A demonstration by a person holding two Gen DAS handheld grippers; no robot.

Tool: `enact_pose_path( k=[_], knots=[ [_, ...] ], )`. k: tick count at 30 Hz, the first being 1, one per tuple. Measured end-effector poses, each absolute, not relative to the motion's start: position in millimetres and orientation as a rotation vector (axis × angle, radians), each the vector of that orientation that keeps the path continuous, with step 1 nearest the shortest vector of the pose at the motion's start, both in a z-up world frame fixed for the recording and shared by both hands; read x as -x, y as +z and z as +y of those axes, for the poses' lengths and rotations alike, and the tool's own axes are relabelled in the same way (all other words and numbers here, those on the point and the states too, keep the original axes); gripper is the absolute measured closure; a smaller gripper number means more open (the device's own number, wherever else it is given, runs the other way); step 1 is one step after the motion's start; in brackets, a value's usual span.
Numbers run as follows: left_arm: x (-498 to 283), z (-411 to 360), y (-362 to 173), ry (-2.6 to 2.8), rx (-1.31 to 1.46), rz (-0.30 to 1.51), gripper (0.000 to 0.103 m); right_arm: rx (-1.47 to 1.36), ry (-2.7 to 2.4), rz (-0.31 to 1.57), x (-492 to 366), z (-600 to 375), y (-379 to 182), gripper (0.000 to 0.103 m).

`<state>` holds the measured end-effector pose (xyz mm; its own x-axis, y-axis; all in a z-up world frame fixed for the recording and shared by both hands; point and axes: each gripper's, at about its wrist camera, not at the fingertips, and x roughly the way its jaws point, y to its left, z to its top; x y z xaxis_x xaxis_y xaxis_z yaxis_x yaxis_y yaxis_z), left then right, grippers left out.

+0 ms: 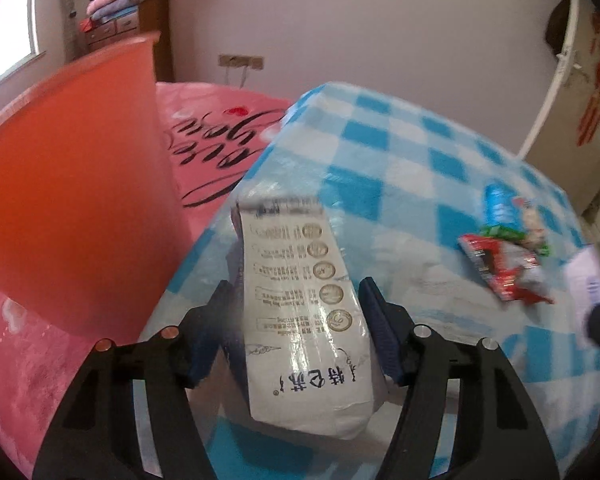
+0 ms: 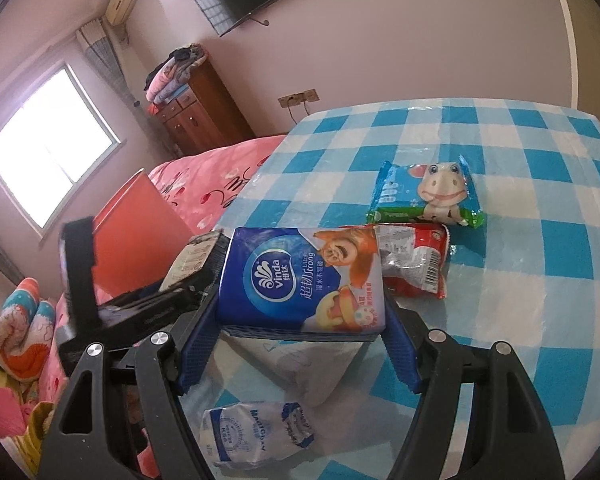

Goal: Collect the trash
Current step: 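Grasp the white wet-wipe pack with the left gripper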

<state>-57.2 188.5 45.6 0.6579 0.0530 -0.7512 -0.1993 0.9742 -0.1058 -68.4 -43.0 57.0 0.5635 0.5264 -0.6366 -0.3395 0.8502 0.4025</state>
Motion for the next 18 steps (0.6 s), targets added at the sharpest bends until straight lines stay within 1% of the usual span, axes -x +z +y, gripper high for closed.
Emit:
enact_pose_path(
  k=[2, 3, 4, 6, 10, 12, 13, 14, 16, 18],
  knots=[
    [63, 186, 59, 0.112, 0.193, 0.811, 0.039, -0.240, 0.521, 0.823, 70, -38, 61, 0.030],
    [66, 185, 67, 0.098, 0.195, 0.794, 0.052, -0.239, 0.526, 0.821, 70, -36, 63, 0.030],
    [66, 184, 72, 0.083, 0.199, 0.791, 0.078, -0.239, 0.531, 0.819, 70, -34, 65, 0.030],
    [68, 187, 81, 0.015, 0.253, 0.790, 0.078, -0.237, 0.540, 0.815, 70, -30, 68, 0.030],
    [70, 183, 79, -0.021, 0.223, 0.813, 0.078, -0.217, 0.536, 0.815, 74, -22, 72, 0.030],
    [74, 185, 70, -0.031, 0.228, 0.845, 0.074, -0.210, 0.527, 0.817, 77, -21, 72, 0.030],
    [77, 188, 66, -0.015, 0.233, 0.854, 0.063, -0.206, 0.520, 0.818, 78, -21, 72, 0.030],
    [80, 191, 63, 0.013, 0.237, 0.858, 0.045, -0.202, 0.516, 0.821, 79, -21, 72, 0.030],
    [88, 197, 55, 0.065, 0.254, 0.857, 0.032, -0.200, 0.509, 0.834, 80, -21, 68, 0.030],
    [91, 200, 46, 0.087, 0.268, 0.877, 0.030, -0.193, 0.503, 0.847, 82, -21, 64, 0.030]
  ],
)
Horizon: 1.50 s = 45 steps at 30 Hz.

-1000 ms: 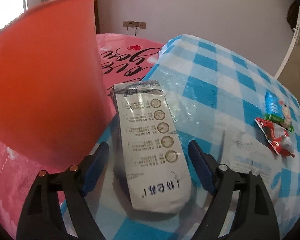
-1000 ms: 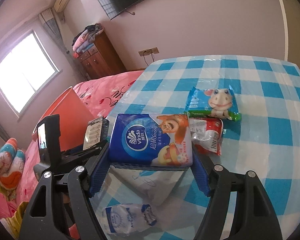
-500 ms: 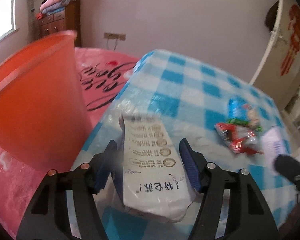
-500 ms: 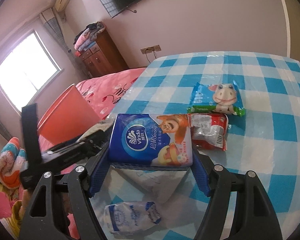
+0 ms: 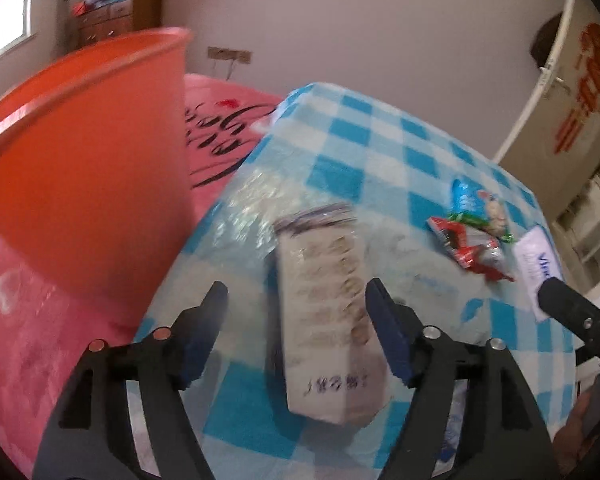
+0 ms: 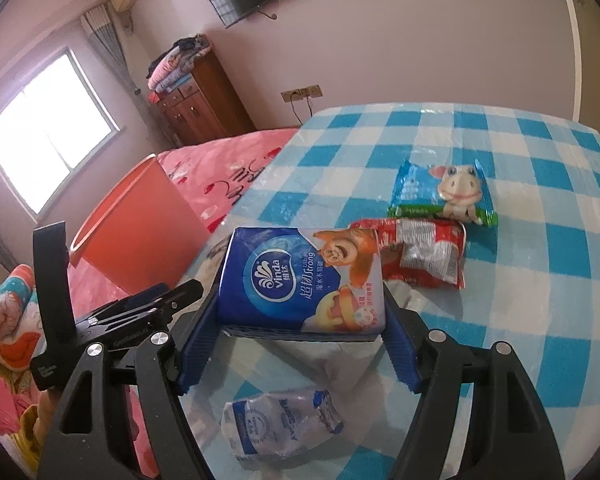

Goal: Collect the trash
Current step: 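Grasp the white wet-wipe pack with the left gripper, then carry the wet-wipe pack over the orange bucket and open the left gripper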

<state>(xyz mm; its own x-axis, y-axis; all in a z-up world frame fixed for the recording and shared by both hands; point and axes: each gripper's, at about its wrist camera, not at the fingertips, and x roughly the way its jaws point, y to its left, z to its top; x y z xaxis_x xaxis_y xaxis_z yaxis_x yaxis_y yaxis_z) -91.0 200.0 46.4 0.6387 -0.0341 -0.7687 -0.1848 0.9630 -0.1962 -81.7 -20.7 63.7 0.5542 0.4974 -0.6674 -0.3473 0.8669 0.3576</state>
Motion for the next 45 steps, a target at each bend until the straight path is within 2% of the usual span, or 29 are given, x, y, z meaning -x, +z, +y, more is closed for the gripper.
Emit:
enact_pose_path(
  k=[5, 15, 16, 17, 24, 45],
  knots=[
    [81, 195, 34, 0.073, 0.251, 0.900, 0.025, -0.193, 0.496, 0.866, 84, -21, 56, 0.030],
    [68, 186, 16, 0.057, 0.202, 0.948, 0.025, -0.199, 0.484, 0.874, 81, -25, 51, 0.030],
    [68, 187, 16, 0.054, 0.204, 0.944, 0.028, -0.197, 0.483, 0.877, 81, -26, 50, 0.030],
    [68, 188, 16, 0.054, 0.208, 0.940, 0.037, -0.197, 0.484, 0.881, 80, -25, 49, 0.030],
    [71, 195, 19, 0.013, 0.243, 0.924, 0.039, -0.191, 0.488, 0.894, 80, -19, 46, 0.030],
    [117, 232, 136, -0.129, 0.355, 0.622, 0.039, -0.179, 0.592, 0.826, 73, 34, 106, 0.030]
  ],
)
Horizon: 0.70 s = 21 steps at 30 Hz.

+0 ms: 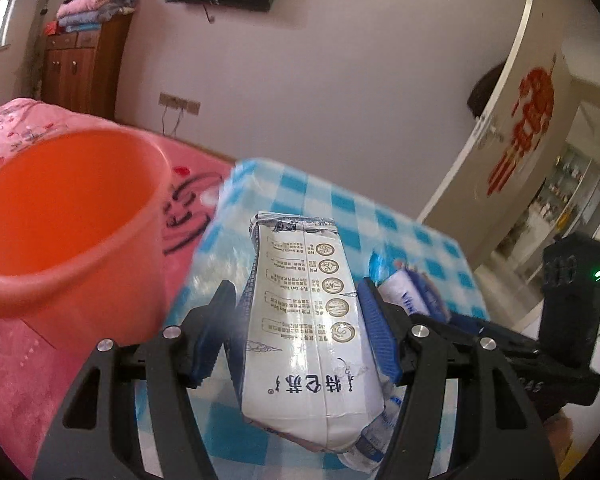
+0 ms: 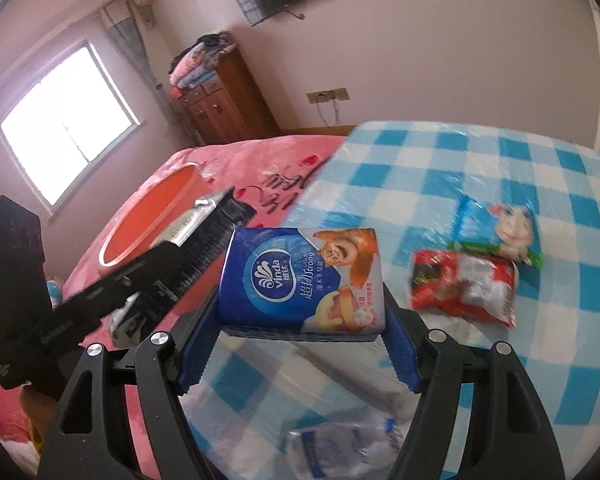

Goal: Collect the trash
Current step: 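Carry the wet-wipe pack over the orange bucket and open the left gripper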

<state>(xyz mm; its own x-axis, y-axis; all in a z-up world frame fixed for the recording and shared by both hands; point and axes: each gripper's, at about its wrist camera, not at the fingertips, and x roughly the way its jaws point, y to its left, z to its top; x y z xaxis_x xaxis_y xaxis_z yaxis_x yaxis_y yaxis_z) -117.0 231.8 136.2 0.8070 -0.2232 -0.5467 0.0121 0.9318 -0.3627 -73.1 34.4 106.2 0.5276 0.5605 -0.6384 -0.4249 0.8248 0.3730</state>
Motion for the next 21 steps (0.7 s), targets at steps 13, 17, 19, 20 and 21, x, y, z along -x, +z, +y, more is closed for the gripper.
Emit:
enact_pose_path(
  k=[13, 17, 19, 20, 21],
  knots=[
    [147, 340, 188, 0.136, 0.419, 0.442, 0.039, -0.055, 0.831, 0.731, 52, 161, 175, 0.030],
    [141, 365, 180, 0.199, 0.445, 0.455, 0.039, 0.000, 0.865, 0.719, 45, 200, 178, 0.030],
    [137, 373, 173, 0.221, 0.461, 0.467, 0.039, 0.025, 0.874, 0.717, 43, 219, 176, 0.029],
    [134, 375, 169, 0.231, 0.468, 0.472, 0.039, 0.044, 0.878, 0.718, 41, 228, 174, 0.029],
    [131, 378, 165, 0.236, 0.474, 0.480, 0.039, 0.053, 0.891, 0.725, 40, 233, 171, 0.026]
  ],
)
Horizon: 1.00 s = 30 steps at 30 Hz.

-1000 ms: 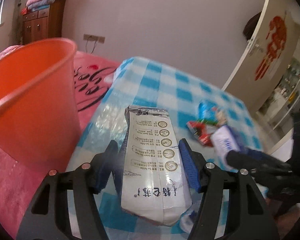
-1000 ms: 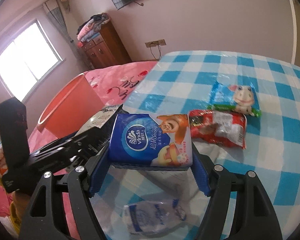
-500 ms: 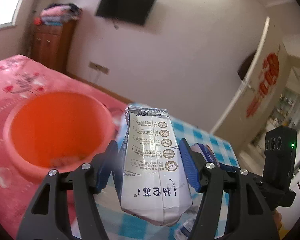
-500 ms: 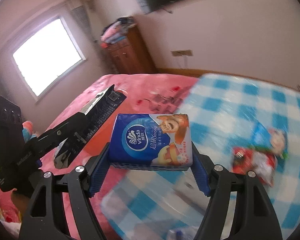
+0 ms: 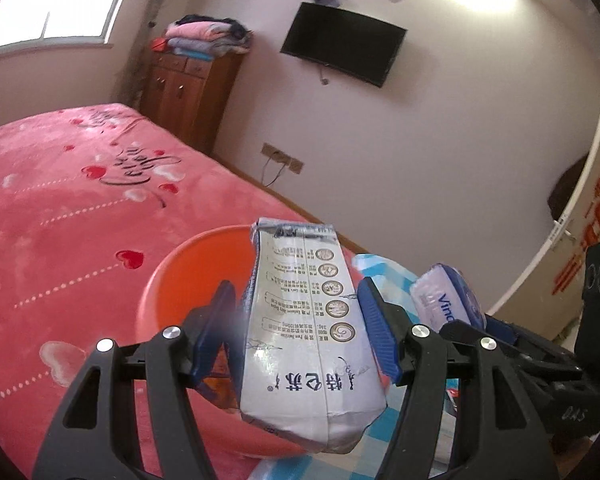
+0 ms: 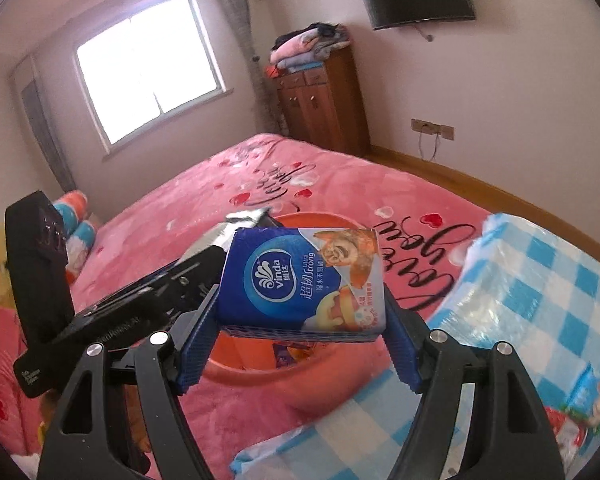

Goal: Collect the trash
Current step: 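Carry the wet-wipe pack over the orange bucket and open the left gripper, then move both open tools back over the trash on the table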

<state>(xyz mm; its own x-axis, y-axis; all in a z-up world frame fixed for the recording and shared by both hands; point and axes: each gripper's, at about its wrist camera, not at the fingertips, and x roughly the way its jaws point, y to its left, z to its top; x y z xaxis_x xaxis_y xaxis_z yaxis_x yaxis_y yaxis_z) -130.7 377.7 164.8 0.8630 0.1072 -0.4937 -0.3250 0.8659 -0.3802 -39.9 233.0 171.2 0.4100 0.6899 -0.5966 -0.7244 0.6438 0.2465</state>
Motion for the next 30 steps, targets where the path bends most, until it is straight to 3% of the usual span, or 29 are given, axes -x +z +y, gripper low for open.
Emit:
enact_pose_path(
  k=[3, 5, 11, 30],
  knots=[
    [129, 388, 155, 0.256, 0.491, 0.507, 0.037, 0.054, 0.880, 0.727, 36, 243, 165, 0.014],
    [130, 389, 152, 0.266, 0.488, 0.515, 0.029, 0.026, 0.884, 0.731, 35, 240, 164, 0.013],
    [131, 386, 155, 0.281, 0.456, 0.492, 0.021, -0.037, 0.824, 0.693, 39, 206, 162, 0.013],
    [155, 302, 173, 0.127, 0.267, 0.282, 0.012, -0.143, 0.605, 0.587, 89, 79, 130, 0.010]
  ],
)
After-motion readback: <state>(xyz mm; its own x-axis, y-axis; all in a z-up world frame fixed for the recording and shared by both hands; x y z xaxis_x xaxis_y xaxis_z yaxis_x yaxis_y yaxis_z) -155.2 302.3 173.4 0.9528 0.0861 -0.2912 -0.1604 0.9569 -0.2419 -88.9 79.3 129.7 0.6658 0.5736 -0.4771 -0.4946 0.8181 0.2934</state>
